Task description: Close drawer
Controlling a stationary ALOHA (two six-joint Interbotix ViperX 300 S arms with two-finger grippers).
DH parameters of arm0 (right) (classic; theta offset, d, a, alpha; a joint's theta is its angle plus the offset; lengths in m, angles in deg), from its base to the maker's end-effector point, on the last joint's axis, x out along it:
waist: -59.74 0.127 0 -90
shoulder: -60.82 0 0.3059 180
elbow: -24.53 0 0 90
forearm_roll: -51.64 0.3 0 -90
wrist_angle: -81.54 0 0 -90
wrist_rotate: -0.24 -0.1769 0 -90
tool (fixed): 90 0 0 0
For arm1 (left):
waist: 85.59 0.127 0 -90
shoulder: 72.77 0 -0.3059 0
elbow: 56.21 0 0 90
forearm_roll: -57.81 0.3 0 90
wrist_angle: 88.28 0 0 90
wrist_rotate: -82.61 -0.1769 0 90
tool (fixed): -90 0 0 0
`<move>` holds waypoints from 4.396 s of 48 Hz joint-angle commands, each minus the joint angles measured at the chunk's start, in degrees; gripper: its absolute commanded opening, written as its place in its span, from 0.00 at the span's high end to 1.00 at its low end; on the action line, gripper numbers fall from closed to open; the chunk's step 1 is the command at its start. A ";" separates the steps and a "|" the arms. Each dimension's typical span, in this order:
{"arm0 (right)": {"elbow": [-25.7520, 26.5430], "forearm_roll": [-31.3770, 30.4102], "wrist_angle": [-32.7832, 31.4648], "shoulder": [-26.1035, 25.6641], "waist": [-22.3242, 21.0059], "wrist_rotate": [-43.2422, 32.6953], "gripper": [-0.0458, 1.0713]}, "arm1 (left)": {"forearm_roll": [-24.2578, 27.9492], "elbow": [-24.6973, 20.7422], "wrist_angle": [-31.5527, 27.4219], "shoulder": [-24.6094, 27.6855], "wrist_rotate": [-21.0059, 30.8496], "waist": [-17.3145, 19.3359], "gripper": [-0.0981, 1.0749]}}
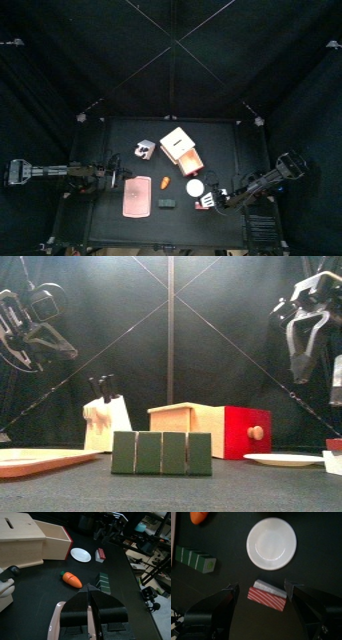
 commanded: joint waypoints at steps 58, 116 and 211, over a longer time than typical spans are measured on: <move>-7.91 -25.40 25.31 0.44 -26.63 0.26 0.11 | -3.87 -41.84 -13.45 35.95 0.09 14.24 0.61; -5.98 -29.53 23.12 2.81 -30.59 0.00 0.11 | -6.06 -56.60 -26.37 55.81 0.00 16.96 0.61; -3.69 -45.97 28.83 -4.92 -44.56 -0.35 0.11 | -6.33 -54.32 -25.31 44.91 0.09 7.65 0.68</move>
